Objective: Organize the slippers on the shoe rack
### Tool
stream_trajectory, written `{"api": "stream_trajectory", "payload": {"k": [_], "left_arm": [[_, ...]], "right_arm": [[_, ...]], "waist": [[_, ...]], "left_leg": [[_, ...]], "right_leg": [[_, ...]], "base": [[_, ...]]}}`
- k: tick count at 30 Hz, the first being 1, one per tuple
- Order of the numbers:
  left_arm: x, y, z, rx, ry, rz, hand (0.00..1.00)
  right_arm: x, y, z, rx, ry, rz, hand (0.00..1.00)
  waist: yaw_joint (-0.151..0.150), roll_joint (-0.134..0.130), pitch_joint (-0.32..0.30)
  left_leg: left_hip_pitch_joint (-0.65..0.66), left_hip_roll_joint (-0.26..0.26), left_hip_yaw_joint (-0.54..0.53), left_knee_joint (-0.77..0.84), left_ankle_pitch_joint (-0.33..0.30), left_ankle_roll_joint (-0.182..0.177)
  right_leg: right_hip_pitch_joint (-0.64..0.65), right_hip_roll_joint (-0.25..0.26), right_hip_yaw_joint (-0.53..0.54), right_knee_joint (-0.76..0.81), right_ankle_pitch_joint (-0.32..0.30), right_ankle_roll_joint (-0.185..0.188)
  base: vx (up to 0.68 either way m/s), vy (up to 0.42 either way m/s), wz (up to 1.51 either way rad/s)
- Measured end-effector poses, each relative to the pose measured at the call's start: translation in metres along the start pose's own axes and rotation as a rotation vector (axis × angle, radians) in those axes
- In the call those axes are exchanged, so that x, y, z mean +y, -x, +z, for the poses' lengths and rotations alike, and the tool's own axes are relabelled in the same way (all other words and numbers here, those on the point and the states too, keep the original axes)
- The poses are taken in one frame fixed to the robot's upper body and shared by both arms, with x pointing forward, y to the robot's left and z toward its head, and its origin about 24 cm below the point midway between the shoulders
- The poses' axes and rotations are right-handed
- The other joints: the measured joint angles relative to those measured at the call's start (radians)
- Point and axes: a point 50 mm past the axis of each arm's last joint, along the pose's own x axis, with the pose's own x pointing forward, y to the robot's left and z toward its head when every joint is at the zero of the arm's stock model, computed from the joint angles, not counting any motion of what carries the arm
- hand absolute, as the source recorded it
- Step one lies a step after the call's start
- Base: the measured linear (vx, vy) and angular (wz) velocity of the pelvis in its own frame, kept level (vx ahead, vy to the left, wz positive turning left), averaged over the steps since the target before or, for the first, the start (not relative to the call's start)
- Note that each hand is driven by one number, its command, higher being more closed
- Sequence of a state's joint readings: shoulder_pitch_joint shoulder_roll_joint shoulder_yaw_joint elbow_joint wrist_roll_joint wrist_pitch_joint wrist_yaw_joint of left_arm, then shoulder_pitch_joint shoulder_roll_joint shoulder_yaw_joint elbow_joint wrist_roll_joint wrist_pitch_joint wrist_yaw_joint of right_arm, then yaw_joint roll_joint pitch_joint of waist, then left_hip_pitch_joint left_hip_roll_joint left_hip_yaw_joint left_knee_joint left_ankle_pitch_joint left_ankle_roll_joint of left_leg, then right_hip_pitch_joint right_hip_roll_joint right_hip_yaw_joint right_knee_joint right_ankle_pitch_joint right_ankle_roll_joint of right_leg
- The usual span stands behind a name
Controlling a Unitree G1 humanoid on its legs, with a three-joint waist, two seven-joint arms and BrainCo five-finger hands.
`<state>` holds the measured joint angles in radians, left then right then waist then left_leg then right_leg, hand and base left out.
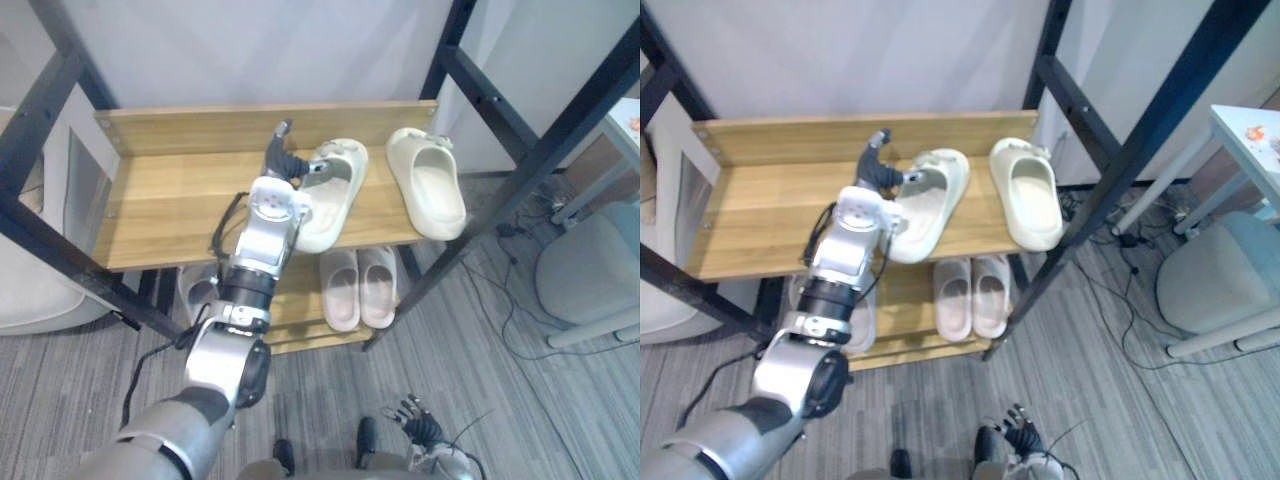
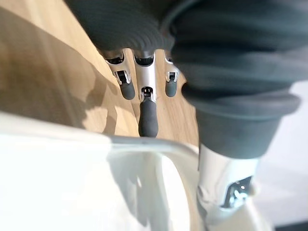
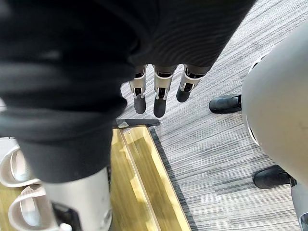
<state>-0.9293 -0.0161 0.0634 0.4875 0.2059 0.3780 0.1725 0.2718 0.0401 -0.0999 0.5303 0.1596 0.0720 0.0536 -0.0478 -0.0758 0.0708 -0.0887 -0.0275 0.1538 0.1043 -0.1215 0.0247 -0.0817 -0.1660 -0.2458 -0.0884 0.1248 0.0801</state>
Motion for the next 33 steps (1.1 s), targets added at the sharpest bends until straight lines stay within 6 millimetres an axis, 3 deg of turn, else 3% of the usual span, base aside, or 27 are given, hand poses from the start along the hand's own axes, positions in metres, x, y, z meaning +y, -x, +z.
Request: {"api": "stream_trajectory", "payload": {"k": [11, 19, 33], "left_arm": [[-0.017, 0.01, -0.006, 0.01, 0.252, -0.052, 0.0], [-0.031, 0.028, -0.015, -0.012, 0.479, -0.159, 0.0], [-0.057, 0.044, -0.03, 0.032, 0.49, -0.272, 0.0]], "right_arm": [[0.007, -0.006, 0.0, 0.027, -0.01, 0.002, 0.0], [0.007, -0.008, -0.005, 0.062, -0.02, -0.015, 0.0], [0.005, -0.01, -0.009, 0.087, -0.015, -0.05, 0.0]], "waist": [[0.002, -0.005, -0.016], [0.031, 0.023, -0.033], [0.033, 0.039, -0.043]], "left_leg": [[0.03, -0.01, -0.029, -0.07, 0.056, -0.001], [0.047, -0.011, -0.066, -0.087, 0.075, -0.006], [0.056, -0.013, -0.087, -0.121, 0.107, -0.009]], "right_leg": [[0.015, -0.009, -0.031, 0.0, 0.004, 0.003], [0.045, -0.012, -0.077, -0.001, 0.002, 0.004], [0.05, -0.014, -0.105, 0.0, 0.003, 0.004]], "base": [[-0.05, -0.007, 0.09], [-0.02, -0.001, 0.15], [-0.02, 0.001, 0.05]]}}
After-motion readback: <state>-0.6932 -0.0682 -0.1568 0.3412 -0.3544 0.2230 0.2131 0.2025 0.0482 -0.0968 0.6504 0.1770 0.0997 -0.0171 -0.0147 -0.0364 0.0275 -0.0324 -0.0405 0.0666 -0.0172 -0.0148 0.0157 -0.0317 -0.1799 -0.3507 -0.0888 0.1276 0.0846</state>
